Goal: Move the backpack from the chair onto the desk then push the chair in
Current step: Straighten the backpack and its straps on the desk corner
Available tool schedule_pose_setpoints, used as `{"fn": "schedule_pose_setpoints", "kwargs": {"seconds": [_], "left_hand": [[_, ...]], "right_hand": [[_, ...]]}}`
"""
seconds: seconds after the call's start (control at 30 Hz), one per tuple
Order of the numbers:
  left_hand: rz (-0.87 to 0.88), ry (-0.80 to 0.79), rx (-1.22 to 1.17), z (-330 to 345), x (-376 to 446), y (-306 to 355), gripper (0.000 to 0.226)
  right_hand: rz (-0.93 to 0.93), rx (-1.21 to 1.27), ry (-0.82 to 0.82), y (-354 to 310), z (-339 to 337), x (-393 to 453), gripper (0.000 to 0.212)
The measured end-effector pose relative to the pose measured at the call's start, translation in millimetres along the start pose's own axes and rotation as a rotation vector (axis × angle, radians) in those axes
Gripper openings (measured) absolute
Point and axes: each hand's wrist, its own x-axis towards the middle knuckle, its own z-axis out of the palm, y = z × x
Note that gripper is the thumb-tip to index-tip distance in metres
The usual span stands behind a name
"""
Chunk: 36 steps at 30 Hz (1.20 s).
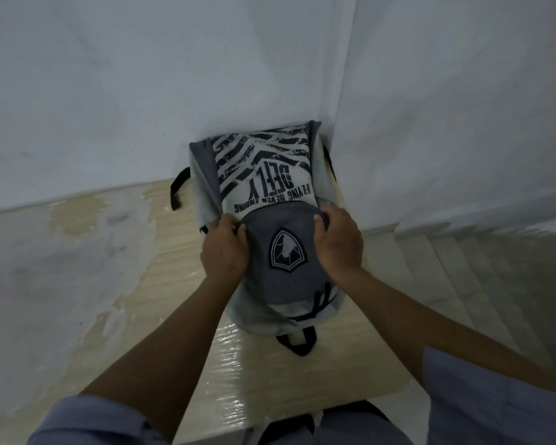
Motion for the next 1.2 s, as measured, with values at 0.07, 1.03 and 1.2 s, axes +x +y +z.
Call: {"fn": "schedule_pose_setpoints", "kwargs": {"seconds": [0.07, 1.03, 1.2], "left_hand": [[0.005, 0.063, -0.026, -9, -5, 8, 0.016], [0.422, 0.154, 0.207, -79, -66, 13, 0.040], [0.464, 0.247, 0.287, -99, -117, 18, 0.044]], "right_hand": [[-0.057, 0.022, 0.032, -10, -9, 2, 0.022], [-0.350, -0.130, 0.032, -28, -54, -61, 0.044], [-0.523, -0.163, 0.060, -33, -81, -96, 0.047]]}}
